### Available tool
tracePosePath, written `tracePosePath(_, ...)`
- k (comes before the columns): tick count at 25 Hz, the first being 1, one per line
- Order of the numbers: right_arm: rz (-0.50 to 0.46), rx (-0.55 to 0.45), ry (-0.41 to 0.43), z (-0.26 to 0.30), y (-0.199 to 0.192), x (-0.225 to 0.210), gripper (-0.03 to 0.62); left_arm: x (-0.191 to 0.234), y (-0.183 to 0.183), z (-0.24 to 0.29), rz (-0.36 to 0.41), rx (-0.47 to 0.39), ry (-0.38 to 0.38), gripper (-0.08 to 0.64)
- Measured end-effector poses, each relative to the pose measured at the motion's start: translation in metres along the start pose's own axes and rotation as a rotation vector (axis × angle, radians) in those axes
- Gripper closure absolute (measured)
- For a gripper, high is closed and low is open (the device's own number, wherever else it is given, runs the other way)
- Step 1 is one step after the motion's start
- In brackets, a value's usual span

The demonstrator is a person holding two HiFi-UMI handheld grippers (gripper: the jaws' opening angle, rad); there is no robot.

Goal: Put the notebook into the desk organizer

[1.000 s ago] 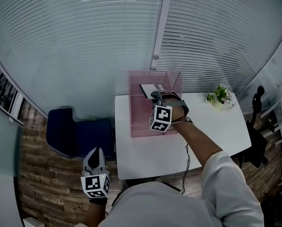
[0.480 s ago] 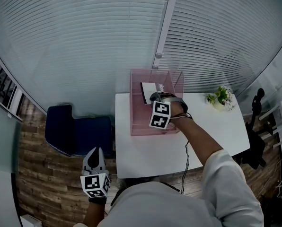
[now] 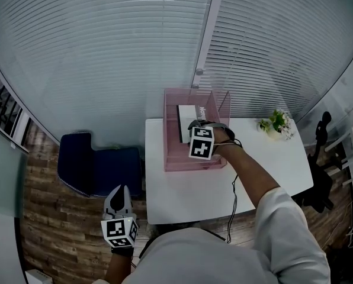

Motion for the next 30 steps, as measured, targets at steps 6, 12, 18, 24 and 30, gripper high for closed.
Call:
tracePosePath(6, 0.037, -0.041, 0.016, -0.009, 0.000, -0.001, 0.342, -0.003, 0.001, 0.001, 0.007, 0.000, -0.008, 0.552)
tracePosePath(12, 0.219, -0.208, -0.029, -0.049, -0.006, -0.010, 0.348, -0.006, 0.006, 0.006, 0.019, -0.006, -0.021, 0.552)
tracePosePath(18, 0.447, -0.377, -0.191, -0.103, -0.036, -0.007, 0.394, -0.016, 0.018, 0.015, 0.046, -0.017, -0.053, 0.552)
tracePosePath(24, 0.621, -0.527, -0.289, -0.138, -0.066, 0.023, 0.460, -0.032, 0.032, 0.029, 0.082, -0.028, -0.096, 0.552)
tracePosePath(30, 0.726, -0.602, -0.352, -0.154, -0.090, 0.047, 0.471, -0.051, 0.044, 0.042, 0.120, -0.035, -0.140, 0.552)
Point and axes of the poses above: the fingertips, and each gripper's own axes: z forward along the fingers, x to its left, y out of its top, the point moved 5 cm from there along -z, backward along the fingers, and after that the axes turned 9 degrees about x, right-handed, at the moved point
